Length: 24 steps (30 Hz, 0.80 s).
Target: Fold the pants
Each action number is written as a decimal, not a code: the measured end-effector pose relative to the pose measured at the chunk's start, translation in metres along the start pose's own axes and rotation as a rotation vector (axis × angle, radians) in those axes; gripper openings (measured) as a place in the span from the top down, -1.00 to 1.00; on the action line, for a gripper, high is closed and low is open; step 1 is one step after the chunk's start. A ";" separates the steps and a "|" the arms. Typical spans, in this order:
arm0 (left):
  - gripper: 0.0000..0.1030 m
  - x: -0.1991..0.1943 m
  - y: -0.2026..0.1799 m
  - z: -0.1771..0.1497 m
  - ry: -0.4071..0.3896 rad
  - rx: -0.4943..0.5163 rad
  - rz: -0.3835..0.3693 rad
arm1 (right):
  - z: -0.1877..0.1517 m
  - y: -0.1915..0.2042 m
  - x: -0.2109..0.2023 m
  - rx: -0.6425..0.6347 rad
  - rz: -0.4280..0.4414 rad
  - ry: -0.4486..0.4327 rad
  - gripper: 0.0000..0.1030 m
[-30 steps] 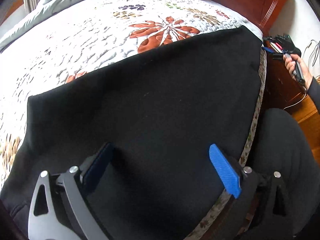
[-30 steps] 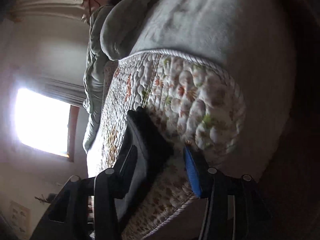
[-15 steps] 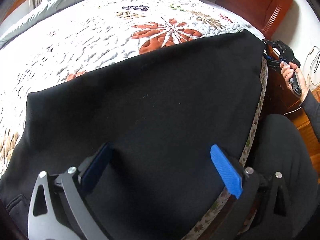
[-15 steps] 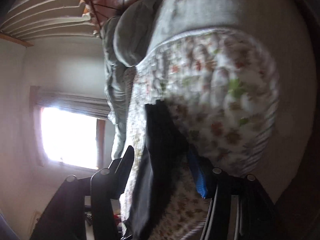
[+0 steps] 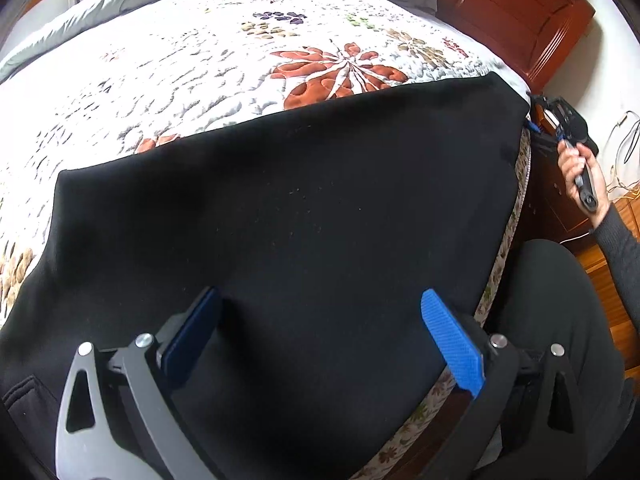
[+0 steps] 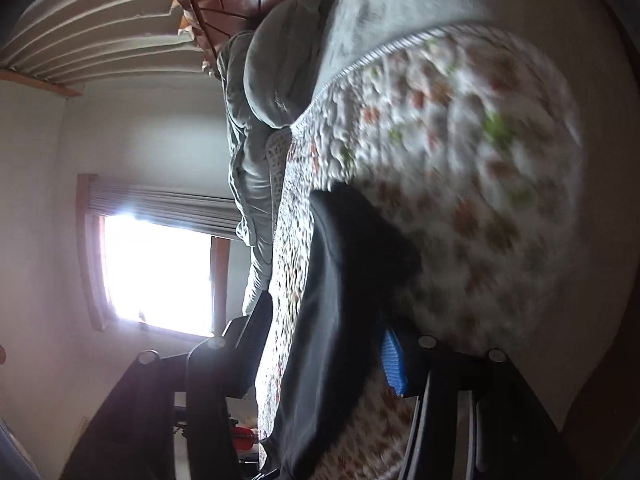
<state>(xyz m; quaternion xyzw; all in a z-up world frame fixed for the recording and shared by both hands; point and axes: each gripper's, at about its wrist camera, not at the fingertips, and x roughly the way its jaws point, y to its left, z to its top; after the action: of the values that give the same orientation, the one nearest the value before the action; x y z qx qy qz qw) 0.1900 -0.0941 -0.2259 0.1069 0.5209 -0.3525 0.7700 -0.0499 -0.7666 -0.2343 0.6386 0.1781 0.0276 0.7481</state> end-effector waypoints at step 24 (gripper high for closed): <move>-0.93 -0.032 0.006 -0.005 -0.087 -0.052 0.016 | -0.007 0.075 0.009 -0.273 -0.245 -0.019 0.80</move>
<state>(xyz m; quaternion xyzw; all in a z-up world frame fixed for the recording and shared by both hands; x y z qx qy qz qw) 0.1836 -0.0737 -0.2009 0.0754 0.4951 -0.3368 0.7974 -0.0300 -0.7436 -0.1646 0.5049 0.2420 -0.0460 0.8273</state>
